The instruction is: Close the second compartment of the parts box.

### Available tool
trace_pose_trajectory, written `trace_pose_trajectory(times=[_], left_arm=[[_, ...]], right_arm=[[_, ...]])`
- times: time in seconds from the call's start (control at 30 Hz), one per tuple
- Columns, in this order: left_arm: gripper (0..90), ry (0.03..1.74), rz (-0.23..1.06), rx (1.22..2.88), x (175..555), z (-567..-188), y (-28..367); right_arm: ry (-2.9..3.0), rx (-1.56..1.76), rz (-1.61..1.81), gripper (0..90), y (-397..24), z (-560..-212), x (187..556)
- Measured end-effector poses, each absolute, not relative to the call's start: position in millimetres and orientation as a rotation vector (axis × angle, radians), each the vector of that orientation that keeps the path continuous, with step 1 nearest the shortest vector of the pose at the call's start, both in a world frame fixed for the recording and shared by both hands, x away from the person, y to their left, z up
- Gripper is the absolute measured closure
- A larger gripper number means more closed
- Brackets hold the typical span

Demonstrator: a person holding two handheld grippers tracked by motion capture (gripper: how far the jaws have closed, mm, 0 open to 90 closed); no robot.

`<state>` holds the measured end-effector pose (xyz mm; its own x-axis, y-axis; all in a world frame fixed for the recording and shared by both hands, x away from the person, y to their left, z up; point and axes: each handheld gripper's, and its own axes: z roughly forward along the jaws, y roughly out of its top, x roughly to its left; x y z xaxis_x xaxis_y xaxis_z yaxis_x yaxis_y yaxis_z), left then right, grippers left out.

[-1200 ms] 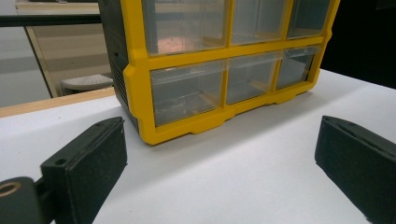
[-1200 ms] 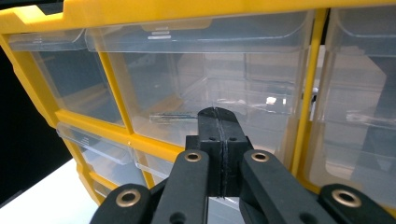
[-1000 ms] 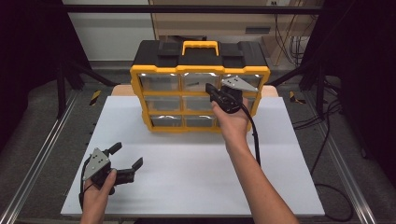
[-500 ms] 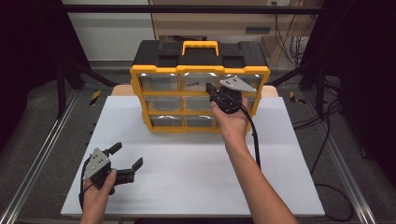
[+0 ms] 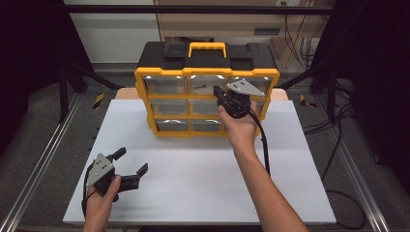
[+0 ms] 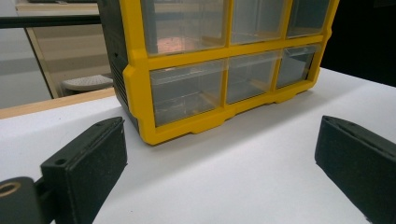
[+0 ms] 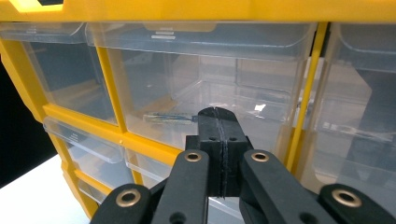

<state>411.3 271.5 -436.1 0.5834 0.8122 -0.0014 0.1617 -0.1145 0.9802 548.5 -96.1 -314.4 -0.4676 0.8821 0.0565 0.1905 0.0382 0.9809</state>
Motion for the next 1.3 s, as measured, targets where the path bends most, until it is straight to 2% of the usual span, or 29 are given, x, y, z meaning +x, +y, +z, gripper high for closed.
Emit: trace_pose_trajectory(times=[1.3], left_arm=[[2.3,0.826,0.678,1.631,412,-436,270]], right_arm=[[1.725,1.035,1.465,90.0,-103,-310,538]])
